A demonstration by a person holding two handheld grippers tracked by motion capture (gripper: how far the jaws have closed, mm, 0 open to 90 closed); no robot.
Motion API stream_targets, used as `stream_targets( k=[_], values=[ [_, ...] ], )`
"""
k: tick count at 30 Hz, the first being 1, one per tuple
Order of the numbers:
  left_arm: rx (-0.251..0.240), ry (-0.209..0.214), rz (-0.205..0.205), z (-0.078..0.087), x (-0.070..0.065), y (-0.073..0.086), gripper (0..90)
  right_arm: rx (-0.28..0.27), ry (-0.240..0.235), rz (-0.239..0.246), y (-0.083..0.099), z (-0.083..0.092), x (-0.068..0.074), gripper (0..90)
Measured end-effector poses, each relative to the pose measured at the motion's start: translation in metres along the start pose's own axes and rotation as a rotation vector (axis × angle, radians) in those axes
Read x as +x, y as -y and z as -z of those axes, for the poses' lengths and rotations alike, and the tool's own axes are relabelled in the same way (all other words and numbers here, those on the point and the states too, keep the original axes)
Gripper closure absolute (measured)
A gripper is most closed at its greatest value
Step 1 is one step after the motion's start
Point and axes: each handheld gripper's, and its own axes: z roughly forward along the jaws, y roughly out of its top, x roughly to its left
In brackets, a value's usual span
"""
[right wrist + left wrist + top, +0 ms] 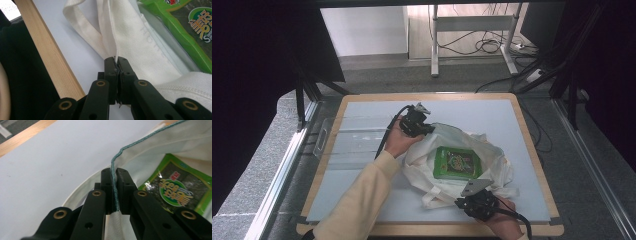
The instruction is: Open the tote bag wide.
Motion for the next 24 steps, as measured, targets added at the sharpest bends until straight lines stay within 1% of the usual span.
stream_targets(
  k=[2, 3, 5, 7, 8, 10, 11, 12, 15, 16, 17, 18, 19, 20, 23, 24],
  values=[
    [-0.001, 0.011, -0.006, 0.004, -0.003, 0.002, 83.3, 0.000, -0.002, -0.007, 0.000, 0.000, 0.000, 85.8],
    [-0.006, 0.015, -0.019, 0.007, -0.006, 0.003, 82.1, -0.001, 0.000, -0.007, 0.000, 0.000, 0.000, 85.6],
    [-0.021, 0.024, -0.031, 0.011, -0.010, 0.006, 75.3, -0.007, -0.001, -0.006, 0.000, 0.001, 0.000, 83.8],
    [-0.039, 0.028, -0.049, 0.017, -0.018, 0.010, 70.9, -0.013, -0.005, -0.009, -0.001, 0.002, 0.000, 81.7],
    [-0.045, 0.030, -0.067, 0.021, -0.022, 0.011, 68.3, -0.021, -0.005, -0.010, -0.001, 0.003, -0.001, 79.9],
    [-0.057, 0.041, -0.081, 0.025, -0.029, 0.013, 61.8, -0.034, -0.013, -0.013, -0.001, 0.003, -0.001, 75.6],
    [-0.058, 0.041, -0.092, 0.029, -0.034, 0.015, 58.7, -0.041, -0.013, -0.013, -0.001, 0.004, -0.001, 73.9],
    [-0.065, 0.036, -0.096, 0.031, -0.037, 0.015, 53.7, -0.047, -0.012, -0.011, -0.002, 0.004, -0.002, 71.1],
    [-0.093, 0.029, -0.104, 0.044, -0.044, 0.018, 46.9, -0.067, -0.008, -0.017, -0.003, 0.008, -0.002, 67.4],
    [-0.103, 0.032, -0.104, 0.048, -0.046, 0.018, 45.2, -0.073, -0.012, -0.026, -0.003, 0.009, -0.003, 66.5],
    [-0.103, 0.032, -0.104, 0.048, -0.046, 0.018, 44.1, -0.076, -0.009, -0.028, -0.003, 0.009, -0.003, 65.6],
    [-0.112, 0.038, -0.107, 0.054, -0.048, 0.020, 44.1, -0.076, -0.009, -0.028, -0.003, 0.009, -0.003, 65.6],
    [-0.115, 0.038, -0.113, 0.058, -0.050, 0.021, 41.8, -0.078, -0.004, -0.027, -0.003, 0.010, -0.003, 63.1],
    [-0.119, 0.047, -0.117, 0.065, -0.054, 0.023, 41.1, -0.080, -0.004, -0.028, -0.003, 0.010, -0.003, 62.1],
    [-0.113, 0.067, -0.127, 0.071, -0.059, 0.029, 39.3, -0.088, 0.008, -0.026, -0.004, 0.012, -0.003, 57.6],
    [-0.110, 0.067, -0.129, 0.072, -0.059, 0.031, 38.5, -0.094, 0.018, -0.030, -0.004, 0.013, -0.003, 56.4]
  ],
)
